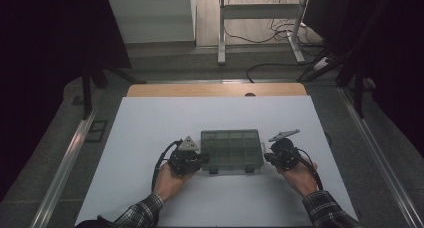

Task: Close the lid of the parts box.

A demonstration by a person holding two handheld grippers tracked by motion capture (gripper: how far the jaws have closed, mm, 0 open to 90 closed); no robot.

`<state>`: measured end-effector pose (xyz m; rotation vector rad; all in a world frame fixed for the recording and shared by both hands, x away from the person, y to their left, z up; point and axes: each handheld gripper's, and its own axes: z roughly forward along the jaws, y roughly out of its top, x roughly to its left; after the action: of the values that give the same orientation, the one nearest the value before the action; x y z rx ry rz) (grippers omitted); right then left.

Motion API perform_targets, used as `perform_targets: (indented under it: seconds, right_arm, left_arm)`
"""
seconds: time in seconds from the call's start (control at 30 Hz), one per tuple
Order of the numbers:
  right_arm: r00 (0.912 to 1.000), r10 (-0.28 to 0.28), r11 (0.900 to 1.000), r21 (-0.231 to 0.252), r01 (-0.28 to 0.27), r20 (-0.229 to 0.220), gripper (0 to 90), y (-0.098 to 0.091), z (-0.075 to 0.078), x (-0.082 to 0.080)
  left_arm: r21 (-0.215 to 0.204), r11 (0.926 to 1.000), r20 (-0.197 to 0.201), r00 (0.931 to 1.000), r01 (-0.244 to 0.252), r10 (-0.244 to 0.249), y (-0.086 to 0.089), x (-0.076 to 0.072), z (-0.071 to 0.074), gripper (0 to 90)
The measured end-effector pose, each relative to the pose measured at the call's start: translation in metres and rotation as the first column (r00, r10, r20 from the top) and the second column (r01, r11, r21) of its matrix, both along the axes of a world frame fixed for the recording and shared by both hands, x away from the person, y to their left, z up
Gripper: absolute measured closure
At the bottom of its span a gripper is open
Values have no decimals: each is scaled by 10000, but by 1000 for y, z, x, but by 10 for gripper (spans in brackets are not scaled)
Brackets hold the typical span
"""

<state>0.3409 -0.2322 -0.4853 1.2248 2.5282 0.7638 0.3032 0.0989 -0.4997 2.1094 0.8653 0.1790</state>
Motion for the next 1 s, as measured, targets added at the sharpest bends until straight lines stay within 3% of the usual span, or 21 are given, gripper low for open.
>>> perform_targets:
  seconds: [0.37, 0.67, 1.0]
  right_arm:
    - [9990, -168, 9979, 633, 141, 421, 820, -12, 14, -8]
    - [9948, -64, 9959, 902, -29, 1017, 668, -18, 24, -18]
    - [9867, -109, 9926, 1211, -89, 1619, 475, -25, 33, -29]
  left_arm:
    - [-318, 9995, -8, 10000, -21, 20, 4, -5, 7, 699]
    - [-307, 9994, 171, 9997, -187, 192, 11, -11, 17, 487]
    - [-217, 9992, 193, 9993, -324, 328, 31, -16, 27, 239]
